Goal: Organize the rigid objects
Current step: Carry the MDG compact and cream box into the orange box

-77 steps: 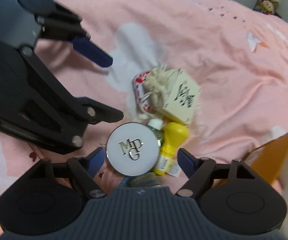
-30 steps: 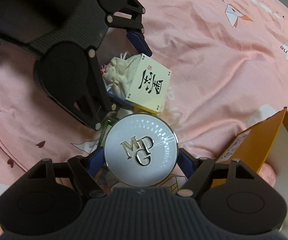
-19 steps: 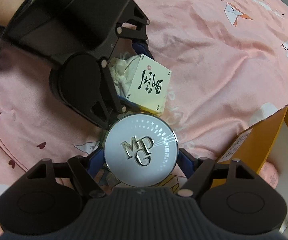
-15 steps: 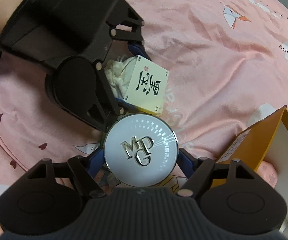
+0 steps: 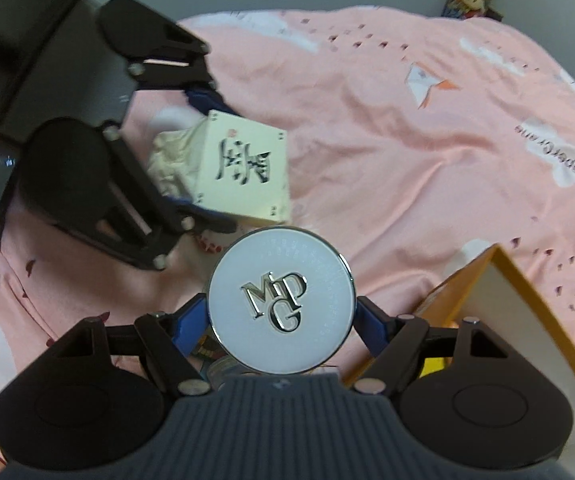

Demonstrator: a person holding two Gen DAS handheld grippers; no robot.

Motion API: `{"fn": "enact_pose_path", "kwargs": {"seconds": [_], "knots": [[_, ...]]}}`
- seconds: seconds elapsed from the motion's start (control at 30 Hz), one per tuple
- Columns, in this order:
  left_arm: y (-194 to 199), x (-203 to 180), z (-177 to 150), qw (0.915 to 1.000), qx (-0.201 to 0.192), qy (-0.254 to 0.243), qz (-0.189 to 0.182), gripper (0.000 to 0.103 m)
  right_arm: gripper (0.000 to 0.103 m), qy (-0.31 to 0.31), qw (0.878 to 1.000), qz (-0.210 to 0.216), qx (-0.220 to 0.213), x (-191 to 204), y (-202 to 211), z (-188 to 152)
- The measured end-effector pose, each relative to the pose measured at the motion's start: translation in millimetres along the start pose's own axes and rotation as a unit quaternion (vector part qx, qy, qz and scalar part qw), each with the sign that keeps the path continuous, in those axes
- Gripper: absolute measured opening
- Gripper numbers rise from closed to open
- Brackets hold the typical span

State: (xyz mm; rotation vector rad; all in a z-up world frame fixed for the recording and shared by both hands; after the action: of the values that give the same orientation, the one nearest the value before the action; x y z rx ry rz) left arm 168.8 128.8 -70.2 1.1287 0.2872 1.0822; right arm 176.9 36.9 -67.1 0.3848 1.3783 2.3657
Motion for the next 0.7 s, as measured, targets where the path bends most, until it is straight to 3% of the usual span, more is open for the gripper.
{"fn": "enact_pose_path", "kwargs": {"seconds": [0.4,0.7], "knots": [[44.6,-15.4,66.5,0.9979,-0.064,-0.003,0.008,0.08,0.076,-0.04,0.996,-0.052,-0.06,-43.0,65.1,-9.4],[33.8,-65.9,130.4,0.9937,-0.097,-0.029,-0.048,0.08,0.077,-0.108,0.986,-0.109,-0.058,-114.0,97.5,-49.5]]}}
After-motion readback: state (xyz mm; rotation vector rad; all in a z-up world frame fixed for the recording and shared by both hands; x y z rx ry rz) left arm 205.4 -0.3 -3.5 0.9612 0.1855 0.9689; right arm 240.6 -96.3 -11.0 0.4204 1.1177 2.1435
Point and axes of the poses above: each gripper's, at about its wrist camera, not at the fingertips, and y roughly against the way its jaws point, x to its left, z to its top, the point moved 7 cm from there along -y, roughly the way its jaws point, and after that the axes turned 6 degrees about -y, right-handed, at the moved point
